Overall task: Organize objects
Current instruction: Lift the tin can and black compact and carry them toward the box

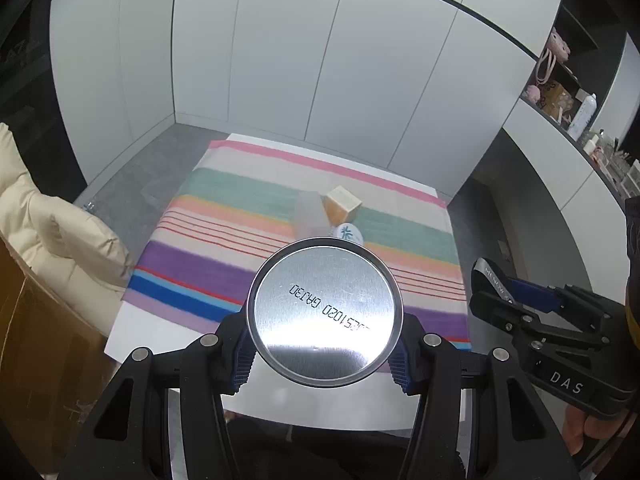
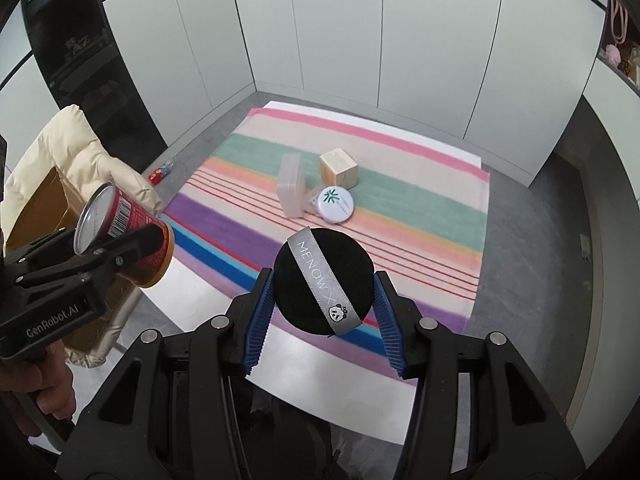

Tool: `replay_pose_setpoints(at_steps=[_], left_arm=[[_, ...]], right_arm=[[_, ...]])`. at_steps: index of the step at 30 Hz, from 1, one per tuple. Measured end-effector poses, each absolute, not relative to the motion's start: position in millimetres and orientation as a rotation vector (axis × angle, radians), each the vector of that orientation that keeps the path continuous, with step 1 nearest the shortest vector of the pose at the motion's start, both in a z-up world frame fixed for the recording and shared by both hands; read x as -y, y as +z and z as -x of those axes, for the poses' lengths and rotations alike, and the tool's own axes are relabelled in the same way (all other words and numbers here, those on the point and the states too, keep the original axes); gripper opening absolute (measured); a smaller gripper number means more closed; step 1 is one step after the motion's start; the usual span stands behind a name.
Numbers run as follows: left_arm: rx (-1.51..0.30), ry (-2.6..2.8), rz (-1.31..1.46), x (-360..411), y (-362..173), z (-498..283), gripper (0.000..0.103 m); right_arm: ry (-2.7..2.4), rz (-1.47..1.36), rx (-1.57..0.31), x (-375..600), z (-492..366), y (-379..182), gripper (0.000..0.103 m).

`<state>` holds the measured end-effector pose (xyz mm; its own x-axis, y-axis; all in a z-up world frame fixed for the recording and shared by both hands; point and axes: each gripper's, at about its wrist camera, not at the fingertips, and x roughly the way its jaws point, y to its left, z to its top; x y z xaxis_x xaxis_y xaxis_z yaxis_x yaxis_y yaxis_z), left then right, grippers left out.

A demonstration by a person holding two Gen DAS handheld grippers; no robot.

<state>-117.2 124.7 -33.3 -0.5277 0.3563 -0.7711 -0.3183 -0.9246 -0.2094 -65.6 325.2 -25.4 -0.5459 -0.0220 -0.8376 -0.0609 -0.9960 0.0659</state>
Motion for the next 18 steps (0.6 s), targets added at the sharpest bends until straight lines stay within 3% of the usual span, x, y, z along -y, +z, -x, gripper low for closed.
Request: replay_pose_setpoints(at_steps=[18], left_arm=[[0.137,2.550,1.261,-46.9,-37.8,129.8,0.055]], right_arm=[[2.841,1.534,-0.003,-247.9,110.2,-29.9,0.051]])
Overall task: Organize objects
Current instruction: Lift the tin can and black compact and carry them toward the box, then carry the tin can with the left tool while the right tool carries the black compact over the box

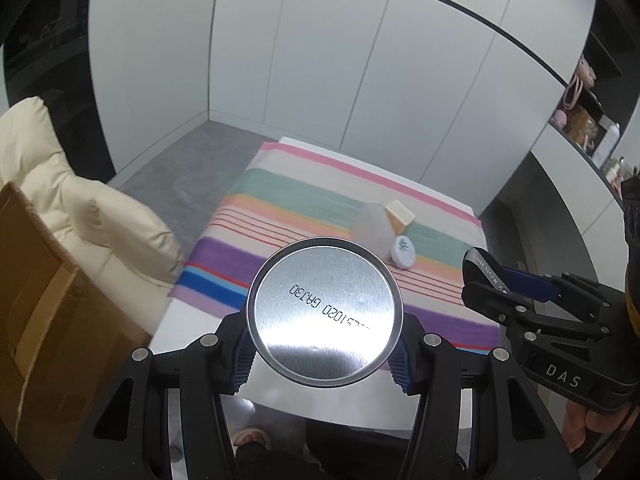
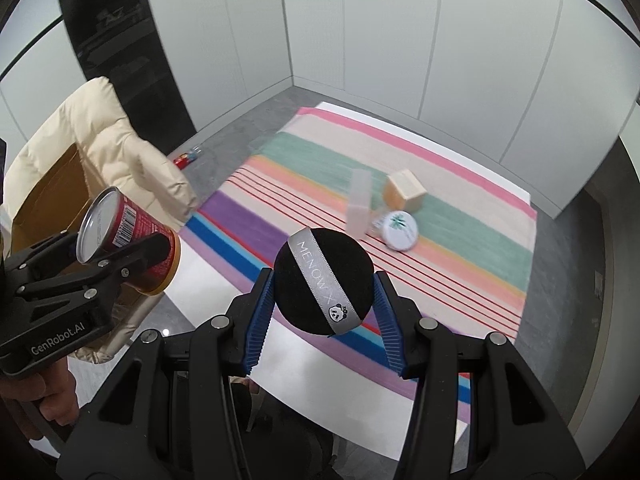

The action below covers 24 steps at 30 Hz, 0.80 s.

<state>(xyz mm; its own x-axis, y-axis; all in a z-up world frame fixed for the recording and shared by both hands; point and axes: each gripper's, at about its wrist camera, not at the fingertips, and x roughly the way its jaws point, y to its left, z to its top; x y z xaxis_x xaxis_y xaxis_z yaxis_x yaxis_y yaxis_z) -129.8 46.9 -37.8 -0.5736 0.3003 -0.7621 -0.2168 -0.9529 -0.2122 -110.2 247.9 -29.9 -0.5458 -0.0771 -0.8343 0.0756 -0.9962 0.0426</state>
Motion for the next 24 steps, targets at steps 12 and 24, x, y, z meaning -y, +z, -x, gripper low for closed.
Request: replay_pose_setpoints(at_steps=[12,24], left_arm=[[0.177,2.643,1.248,9.4,-33.1,126.3,0.055],[0.231,2.725,1.246,64.2,-28.8,119.1,0.055]], right_arm=[[-2.629,-1.387,-0.039,-190.5,132.4,-25.8,0.051],[-2.550,-1.328,-0.099,-130.4,143.1,-21.7,0.051]])
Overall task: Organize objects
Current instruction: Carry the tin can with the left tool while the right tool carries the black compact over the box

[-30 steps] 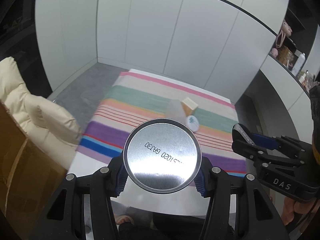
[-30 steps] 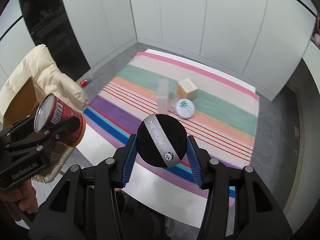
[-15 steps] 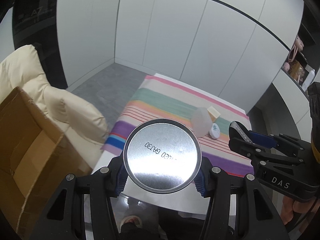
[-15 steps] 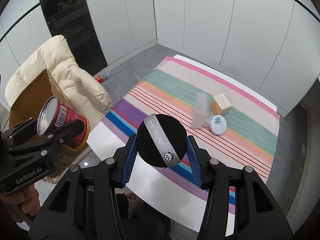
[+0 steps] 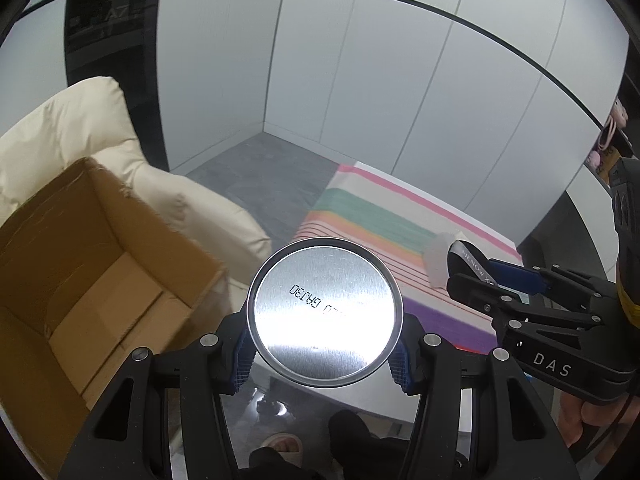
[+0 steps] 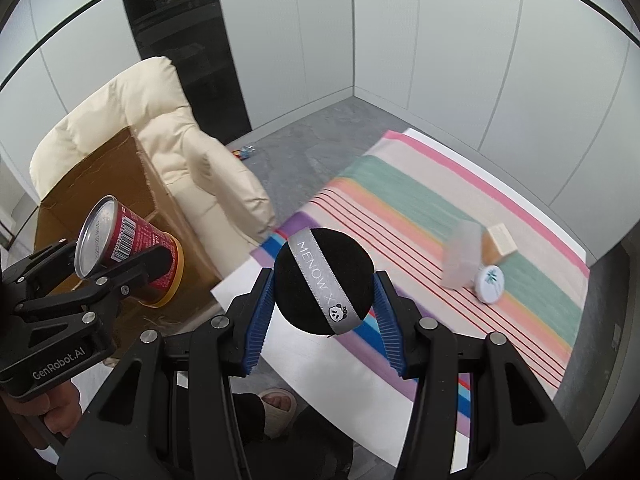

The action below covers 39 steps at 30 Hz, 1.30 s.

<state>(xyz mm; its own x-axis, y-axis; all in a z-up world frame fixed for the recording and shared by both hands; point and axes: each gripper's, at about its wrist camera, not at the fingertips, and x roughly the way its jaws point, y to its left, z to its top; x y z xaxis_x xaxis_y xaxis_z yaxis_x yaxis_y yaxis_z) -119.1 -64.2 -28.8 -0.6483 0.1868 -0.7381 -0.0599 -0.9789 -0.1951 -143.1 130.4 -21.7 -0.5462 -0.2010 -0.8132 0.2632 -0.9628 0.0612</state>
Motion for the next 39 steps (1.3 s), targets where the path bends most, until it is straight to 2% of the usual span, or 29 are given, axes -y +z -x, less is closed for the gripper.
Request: replay_pose_setpoints(at_steps=[7,20,39], left_arm=[[0.261,2.760,1.252,90.8,-27.4,113.6,0.055],[0.305,2.850,1.257,134.3,-21.8,99.6,0.055],[0.388,2.964,1.289,210.1,-18.8,65.8,0.056]], right_arm=[[-2.521,-1.281,-0.170,-97.0,143.7,-18.7,0.051],[-2.464,-1.235,-0.162,-54.3,148.2,-12.4,0.051],[-2.323,-1.160,-0.265,41.6,136.1,-8.9,0.051]])
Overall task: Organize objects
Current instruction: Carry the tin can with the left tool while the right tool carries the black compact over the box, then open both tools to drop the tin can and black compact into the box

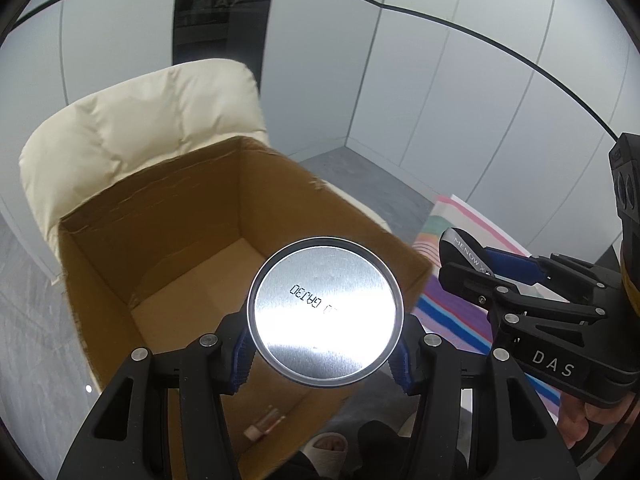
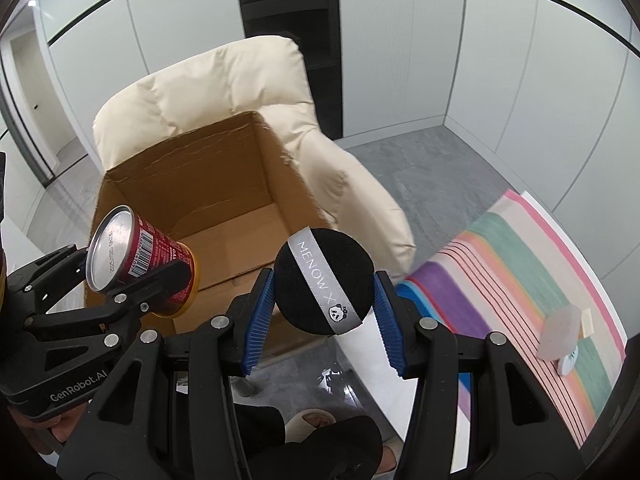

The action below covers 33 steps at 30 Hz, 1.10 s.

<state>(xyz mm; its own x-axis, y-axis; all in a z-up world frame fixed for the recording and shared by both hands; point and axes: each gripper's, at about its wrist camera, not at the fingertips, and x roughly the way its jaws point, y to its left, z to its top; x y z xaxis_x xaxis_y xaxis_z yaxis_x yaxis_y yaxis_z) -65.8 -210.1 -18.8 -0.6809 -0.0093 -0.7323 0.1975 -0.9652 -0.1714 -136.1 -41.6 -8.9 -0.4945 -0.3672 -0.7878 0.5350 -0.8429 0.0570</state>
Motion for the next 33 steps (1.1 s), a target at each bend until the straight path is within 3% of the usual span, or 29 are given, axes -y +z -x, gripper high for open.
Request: replay_pose_setpoints(at_steps=[9,16,22,25,27,29,33], left_arm=[[-0.330,-2.727,-1.167,234.2,-16.7,47.3,0.058],[-0.331,-2.689,-1.102,254.1,-12.0,31.2,0.088],[-0.359,-2.617,-1.065,275.0,-11.7,22.3,0.102],[-0.359,-2.592,-1.056,282.0,-10.9,18.6,0.103],[-0.358,-2.575,-1.052,287.0,-10.9,18.1,0.103],[-0.367,-2.566,-1.052,290.1,-11.4,18.1,0.103],[-0.420,-2.557,-1.059,296.5,-14.6,19.1,0.103]], right_arm=[[-2.268,-1.135,-0.306,81.5,131.1,-11.3,0.051],[-2.244,-1.117,-0.333,104.6,127.2,-12.6,0.052],[-2.241,-1.117,-0.349,118.0,126.6,-14.4,0.052],[-2.240,-1.122,-0.359,122.9,126.5,-15.2,0.056],[-2.248,-1.117,-0.367,124.3,125.5,-15.0,0.070],[-2.256,-1.105,-0.364,124.2,125.0,-13.0,0.075],[-2.267,-1.085,-0.364,123.0,124.6,-11.1,0.079]])
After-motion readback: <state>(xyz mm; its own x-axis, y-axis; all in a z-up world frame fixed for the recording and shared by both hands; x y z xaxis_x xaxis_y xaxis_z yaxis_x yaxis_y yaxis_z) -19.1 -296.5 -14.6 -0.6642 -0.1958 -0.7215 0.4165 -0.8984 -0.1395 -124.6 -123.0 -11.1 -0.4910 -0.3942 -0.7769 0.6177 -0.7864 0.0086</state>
